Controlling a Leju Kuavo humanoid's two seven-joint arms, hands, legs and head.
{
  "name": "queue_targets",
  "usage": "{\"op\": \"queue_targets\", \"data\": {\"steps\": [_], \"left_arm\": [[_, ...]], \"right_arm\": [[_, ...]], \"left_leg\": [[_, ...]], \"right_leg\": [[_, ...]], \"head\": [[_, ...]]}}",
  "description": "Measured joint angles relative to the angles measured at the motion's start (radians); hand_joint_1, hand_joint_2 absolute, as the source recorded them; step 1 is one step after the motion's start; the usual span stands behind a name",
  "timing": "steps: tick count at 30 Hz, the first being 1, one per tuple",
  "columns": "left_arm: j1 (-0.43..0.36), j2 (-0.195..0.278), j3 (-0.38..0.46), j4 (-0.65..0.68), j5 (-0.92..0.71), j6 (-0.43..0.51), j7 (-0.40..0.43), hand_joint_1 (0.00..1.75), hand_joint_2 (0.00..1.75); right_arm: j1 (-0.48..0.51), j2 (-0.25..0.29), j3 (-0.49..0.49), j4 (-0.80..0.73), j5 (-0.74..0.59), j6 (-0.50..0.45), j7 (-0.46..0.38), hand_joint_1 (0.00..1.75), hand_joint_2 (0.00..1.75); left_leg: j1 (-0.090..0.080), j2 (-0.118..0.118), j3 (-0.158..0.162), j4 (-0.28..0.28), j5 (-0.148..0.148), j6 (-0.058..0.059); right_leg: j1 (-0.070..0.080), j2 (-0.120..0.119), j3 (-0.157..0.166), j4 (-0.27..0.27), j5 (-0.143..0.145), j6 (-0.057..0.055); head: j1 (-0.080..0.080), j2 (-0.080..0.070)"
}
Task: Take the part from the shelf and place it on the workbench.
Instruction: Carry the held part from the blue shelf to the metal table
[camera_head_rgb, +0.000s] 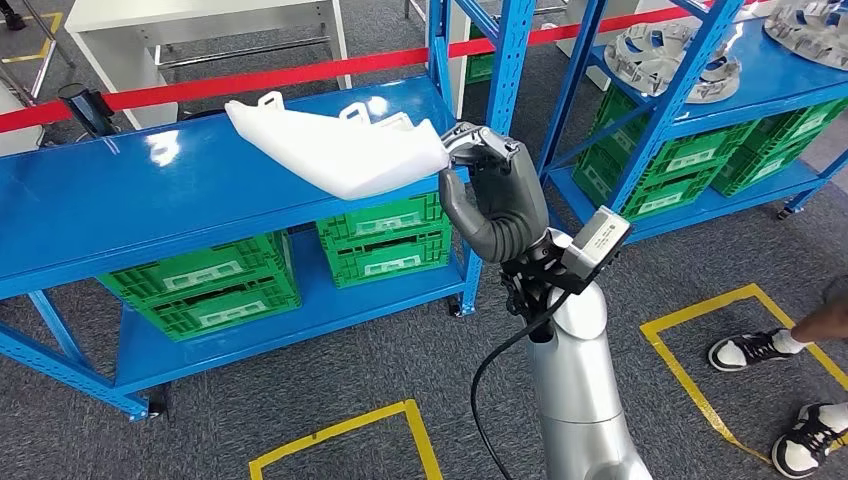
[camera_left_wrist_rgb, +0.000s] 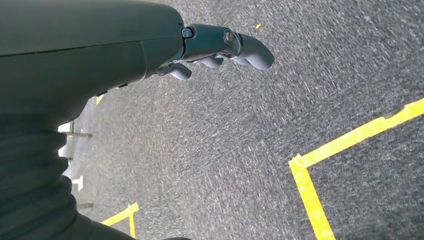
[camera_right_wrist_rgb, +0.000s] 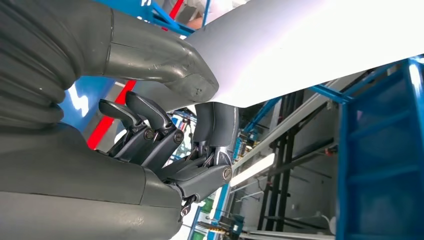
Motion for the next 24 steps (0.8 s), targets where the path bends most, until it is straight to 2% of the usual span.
{"op": "queue_targets", "data": {"steps": [1,3,4,5,6,7,8,9,10,11,12,13,14,15,16,17,18,19,20,21,23,24], "left_arm": [[-0.001,0.001,0.001,0.0,0.003,0.001,0.0,0.0,1.75],[0.0,0.001,0.002,0.0,0.007,0.003,0.0,0.0,1.75],[0.001,0.002,0.002,0.0,0.004,0.001,0.0,0.0,1.75],[0.002,0.001,0.002,0.0,-0.002,-0.002,0.001,0.0,1.75],[0.002,0.001,0.002,0.0,-0.008,-0.006,0.001,0.0,1.75],[0.002,0.0,0.002,0.0,-0.011,-0.008,0.001,0.0,1.75],[0.002,-0.001,0.002,0.0,-0.011,-0.008,0.001,0.0,1.75],[0.002,-0.002,0.002,0.0,-0.008,-0.007,0.0,0.0,1.75],[0.002,-0.001,0.002,0.0,-0.004,-0.004,0.0,0.0,1.75],[0.003,0.002,0.002,0.0,0.001,0.0,-0.001,0.0,1.75],[0.003,0.006,0.002,0.0,0.006,0.005,-0.002,0.0,1.75],[0.002,0.011,0.003,-0.001,0.011,0.01,-0.002,0.0,1.75],[0.001,0.016,0.003,-0.002,0.018,0.015,-0.002,0.0,1.75],[0.001,0.021,0.006,-0.003,0.023,0.017,-0.004,0.0,1.75],[0.0,0.027,0.009,-0.004,0.027,0.019,-0.006,0.0,1.75],[0.0,0.032,0.012,-0.005,0.029,0.02,-0.01,0.0,1.75],[0.0,0.037,0.015,-0.005,0.03,0.019,-0.014,0.0,1.75],[0.001,0.041,0.018,-0.006,0.031,0.019,-0.017,0.0,1.75],[0.001,0.045,0.019,-0.006,0.032,0.019,-0.021,0.0,1.75],[0.001,0.048,0.02,-0.007,0.034,0.019,-0.025,0.0,1.75],[0.001,0.054,0.02,-0.009,0.036,0.017,-0.031,0.0,1.75],[0.002,0.054,0.02,-0.01,0.034,0.015,-0.033,0.0,1.75]], "right_arm": [[-0.001,0.001,0.0,-0.002,0.0,0.0,0.001,1.75,1.75],[-0.003,0.001,0.001,-0.003,0.0,0.0,0.002,1.75,1.75],[-0.003,0.001,0.001,-0.004,0.001,-0.001,0.004,1.75,1.75],[-0.003,0.002,0.001,-0.004,0.001,-0.002,0.005,1.75,1.75],[-0.003,0.002,0.001,-0.004,0.001,-0.002,0.006,1.75,1.75],[-0.002,0.002,0.001,-0.004,0.001,-0.003,0.006,1.75,1.75],[0.0,0.002,0.001,-0.004,0.001,-0.004,0.006,1.75,1.75],[0.003,0.002,0.002,-0.002,0.0,-0.004,0.005,1.75,1.75],[0.004,0.002,0.002,0.002,-0.002,-0.003,0.002,1.75,1.75],[0.005,0.003,0.002,0.008,-0.005,-0.003,-0.002,1.75,1.75],[0.004,0.004,0.003,0.015,-0.008,-0.002,-0.006,1.75,1.75],[0.002,0.007,0.005,0.023,-0.011,0.0,-0.01,1.75,1.75],[-0.001,0.011,0.007,0.031,-0.014,0.002,-0.014,1.75,1.75],[-0.006,0.015,0.009,0.04,-0.017,0.005,-0.017,1.75,1.75],[-0.012,0.02,0.013,0.049,-0.019,0.007,-0.021,1.75,1.75],[-0.018,0.023,0.017,0.059,-0.021,0.009,-0.023,1.75,1.75],[-0.022,0.025,0.021,0.069,-0.022,0.01,-0.027,1.75,1.75],[-0.024,0.026,0.024,0.077,-0.022,0.008,-0.03,1.75,1.75],[-0.025,0.027,0.026,0.083,-0.022,0.005,-0.034,1.75,1.75],[-0.025,0.027,0.027,0.09,-0.022,0.002,-0.038,1.75,1.75],[-0.022,0.027,0.027,0.1,-0.022,-0.003,-0.048,1.75,1.75],[-0.019,0.027,0.028,0.104,-0.023,-0.004,-0.053,1.75,1.75]], "left_leg": [[0.0,0.0,-0.003,0.0,0.008,-0.006],[0.002,-0.001,-0.006,-0.004,0.02,-0.02],[0.003,-0.003,-0.013,0.003,0.008,-0.027],[0.004,-0.005,-0.023,0.025,-0.025,-0.033],[0.007,-0.007,-0.035,0.066,-0.073,-0.039],[0.008,-0.008,-0.049,0.123,-0.127,-0.044],[0.009,-0.008,-0.06,0.185,-0.167,-0.049],[0.01,-0.008,-0.063,0.236,-0.183,-0.052],[0.01,-0.008,-0.057,0.266,-0.172,-0.054],[0.011,-0.008,-0.035,0.263,-0.143,-0.055],[0.012,-0.008,0.003,0.229,-0.112,-0.055],[0.013,-0.009,0.054,0.164,-0.1,-0.055],[0.012,-0.011,0.109,0.088,-0.107,-0.052],[0.01,-0.013,0.148,0.026,-0.124,-0.047],[0.007,-0.015,0.17,-0.014,-0.142,-0.039],[0.004,-0.016,0.175,-0.029,-0.144,-0.029],[0.004,-0.014,0.165,-0.028,-0.137,-0.017],[0.005,-0.012,0.156,-0.028,-0.126,-0.006],[0.006,-0.009,0.146,-0.029,-0.114,0.004],[0.007,-0.007,0.134,-0.03,-0.1,0.012],[0.004,-0.006,0.103,-0.028,-0.072,0.02],[0.002,-0.005,0.084,-0.026,-0.059,0.021]], "right_leg": [[0.003,0.0,0.014,-0.028,-0.009,-0.007],[0.003,0.0,0.004,-0.038,0.005,-0.021],[0.001,-0.001,-0.005,-0.041,0.016,-0.029],[-0.002,-0.003,-0.016,-0.044,0.029,-0.036],[-0.004,-0.004,-0.028,-0.046,0.042,-0.041],[-0.004,-0.004,-0.043,-0.046,0.054,-0.044],[-0.004,-0.004,-0.059,-0.046,0.066,-0.044],[-0.004,-0.004,-0.074,-0.045,0.079,-0.042],[-0.005,-0.004,-0.091,-0.044,0.092,-0.041],[-0.005,-0.004,-0.108,-0.042,0.105,-0.038],[-0.006,-0.004,-0.124,-0.04,0.117,-0.034],[-0.006,-0.004,-0.138,-0.037,0.128,-0.03],[-0.005,-0.004,-0.148,-0.033,0.137,-0.024],[-0.004,-0.004,-0.154,-0.03,0.146,-0.019],[-0.004,-0.005,-0.157,-0.03,0.155,-0.013],[-0.004,-0.005,-0.158,-0.032,0.165,-0.006],[-0.004,-0.005,-0.16,-0.035,0.174,0.0],[-0.006,-0.005,-0.165,-0.031,0.167,0.006],[-0.007,-0.004,-0.174,-0.013,0.141,0.01],[-0.008,-0.003,-0.188,0.027,0.096,0.014],[-0.008,-0.003,-0.22,0.155,-0.007,0.018],[-0.007,-0.003,-0.229,0.216,-0.032,0.018]], "head": [[0.001,0.0],[0.005,0.0],[0.004,0.0],[0.003,0.0],[0.002,0.0],[0.001,0.0],[0.0,0.0],[0.0,0.0],[0.0,0.0],[0.0,0.0],[0.0,0.0],[0.0,0.0],[0.001,0.0],[0.001,0.0],[0.001,0.0],[0.001,0.0],[0.001,0.0],[0.001,0.0],[0.002,0.0],[0.003,0.0],[0.004,0.0],[0.004,0.0]]}}
